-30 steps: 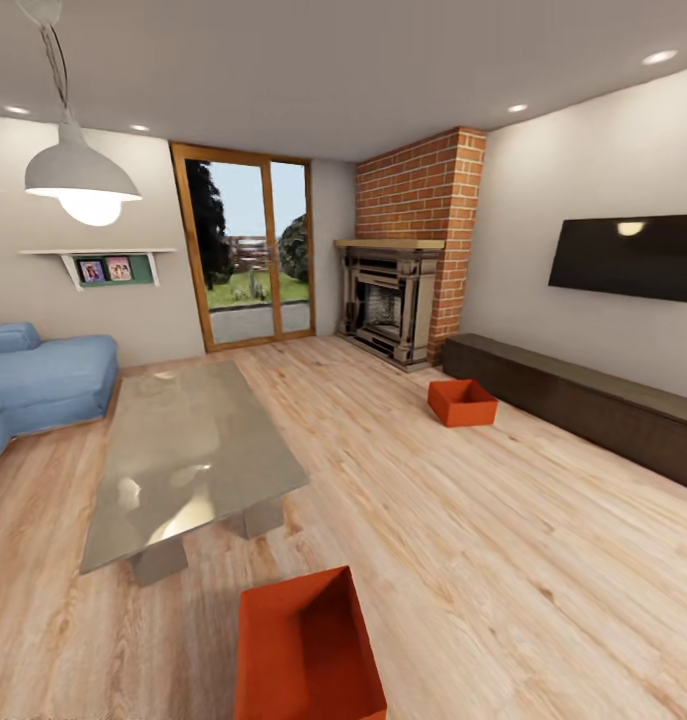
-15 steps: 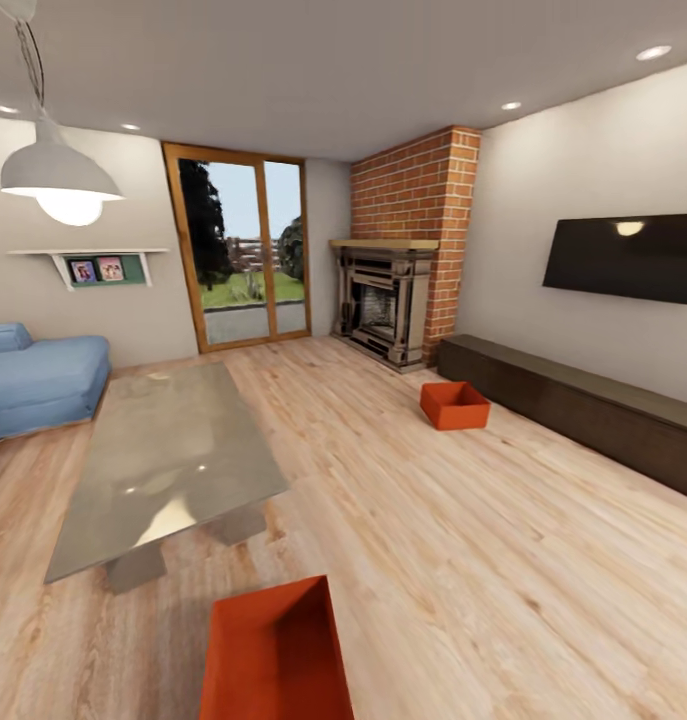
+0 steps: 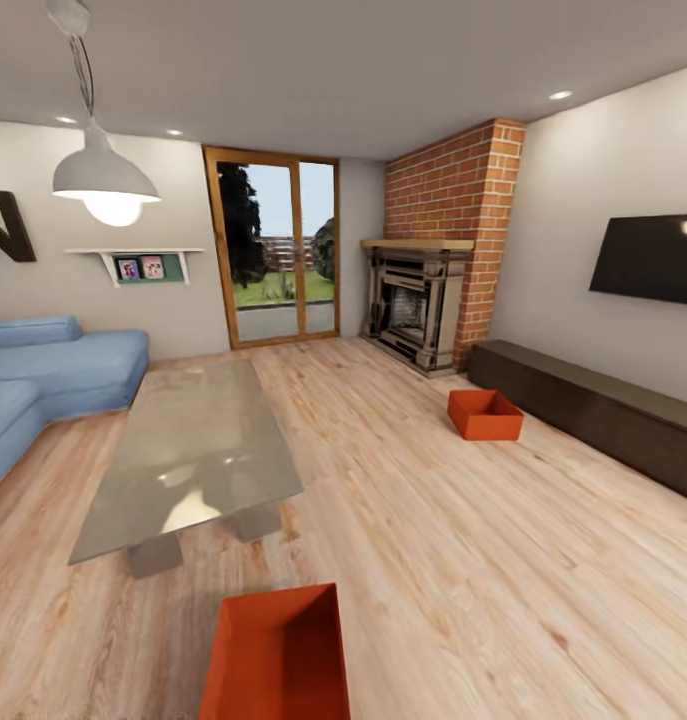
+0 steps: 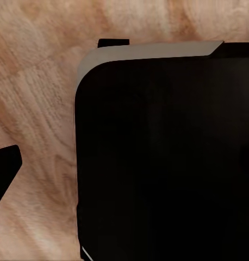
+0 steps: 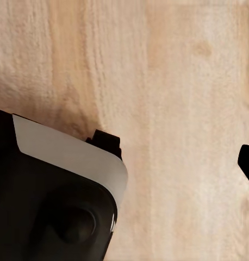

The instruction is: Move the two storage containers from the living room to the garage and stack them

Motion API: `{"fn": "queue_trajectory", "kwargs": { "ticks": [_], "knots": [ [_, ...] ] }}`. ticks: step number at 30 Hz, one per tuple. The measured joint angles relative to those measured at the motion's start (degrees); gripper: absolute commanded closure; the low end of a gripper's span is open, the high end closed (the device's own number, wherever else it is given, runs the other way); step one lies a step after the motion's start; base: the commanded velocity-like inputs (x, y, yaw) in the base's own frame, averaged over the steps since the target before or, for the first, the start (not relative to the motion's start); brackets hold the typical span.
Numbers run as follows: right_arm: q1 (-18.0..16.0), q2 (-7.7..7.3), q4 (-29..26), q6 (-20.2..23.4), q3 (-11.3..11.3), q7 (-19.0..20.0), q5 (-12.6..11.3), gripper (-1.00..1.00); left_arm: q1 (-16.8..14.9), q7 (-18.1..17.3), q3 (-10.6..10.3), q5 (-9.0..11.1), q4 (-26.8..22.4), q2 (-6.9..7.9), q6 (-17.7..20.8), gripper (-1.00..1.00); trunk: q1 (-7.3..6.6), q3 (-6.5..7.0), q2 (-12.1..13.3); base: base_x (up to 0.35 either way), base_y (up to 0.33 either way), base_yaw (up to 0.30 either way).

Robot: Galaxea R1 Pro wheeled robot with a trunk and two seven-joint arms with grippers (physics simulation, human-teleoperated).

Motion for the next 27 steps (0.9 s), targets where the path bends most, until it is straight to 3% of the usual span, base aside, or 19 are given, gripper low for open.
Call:
{"fn": "queue_trajectory", "kwargs": {
  "ticks": [14,27],
  "knots": [
    [0.02,0.0,0.0,0.0,0.0,0.01,0.0,-1.0,0.0,0.0,0.02,0.0,0.0,0.0,0.0,-1.0,0.0,0.0,0.0,0.098,-0.142,0.26],
    [0.01,0.0,0.0,-0.07,0.0,0.02,0.0,-1.0,0.0,0.07,-0.02,0.0,0.0,0.0,0.0,-1.0,0.01,0.0,0.0,0.015,0.005,0.025]
  ]
}}
